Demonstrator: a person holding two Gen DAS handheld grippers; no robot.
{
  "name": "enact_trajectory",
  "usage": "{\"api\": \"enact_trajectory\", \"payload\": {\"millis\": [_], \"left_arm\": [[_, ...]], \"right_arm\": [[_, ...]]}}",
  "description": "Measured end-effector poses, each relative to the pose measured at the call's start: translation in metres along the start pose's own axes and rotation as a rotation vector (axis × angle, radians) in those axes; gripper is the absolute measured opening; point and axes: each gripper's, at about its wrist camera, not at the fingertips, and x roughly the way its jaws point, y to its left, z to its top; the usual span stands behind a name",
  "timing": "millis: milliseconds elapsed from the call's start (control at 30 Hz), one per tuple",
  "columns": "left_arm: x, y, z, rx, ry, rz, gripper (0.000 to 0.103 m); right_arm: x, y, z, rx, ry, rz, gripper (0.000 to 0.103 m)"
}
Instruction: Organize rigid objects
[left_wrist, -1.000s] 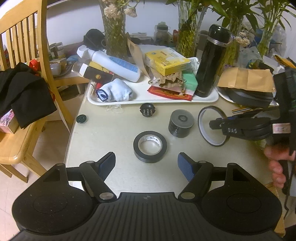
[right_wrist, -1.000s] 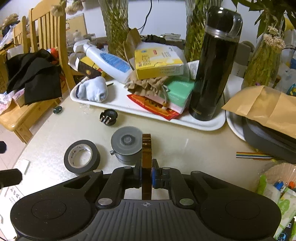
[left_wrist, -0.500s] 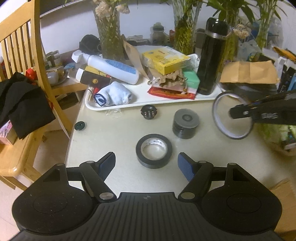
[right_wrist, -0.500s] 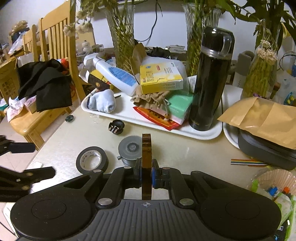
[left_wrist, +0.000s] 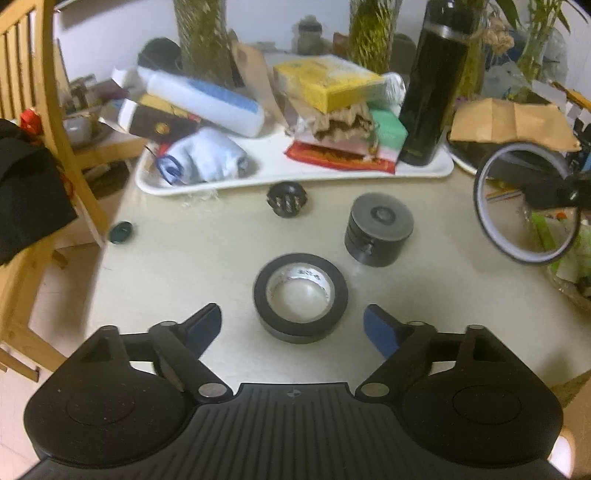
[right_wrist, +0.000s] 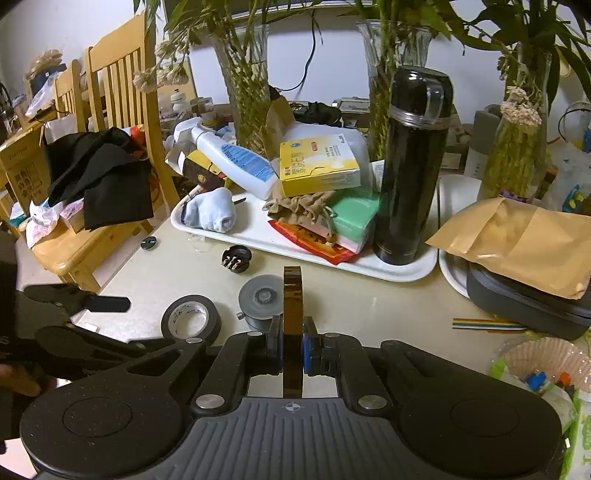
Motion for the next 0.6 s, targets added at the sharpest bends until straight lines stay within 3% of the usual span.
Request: {"api": "enact_trajectory", "payload": {"millis": [267,400,600], "left_arm": [[0.040,-0.009,-0.008,0.033,0.103,0.069,0.090],[0.050,-0.004,-0.006,-0.013,0.079,0.061,0.102],[0.059,-0.004,0.002,-0.042,0.066,0.075,0.103]], "right_arm": [[-0.008,-0.012,0.000,0.028,-0.016,0.006,0.012],[-0.009,-0.015,-0.001,0.033,-0.018,0.008,0.012],[-0.008,-0.018,-0.001,0.038,-0.016,0.007,0.012]]}}
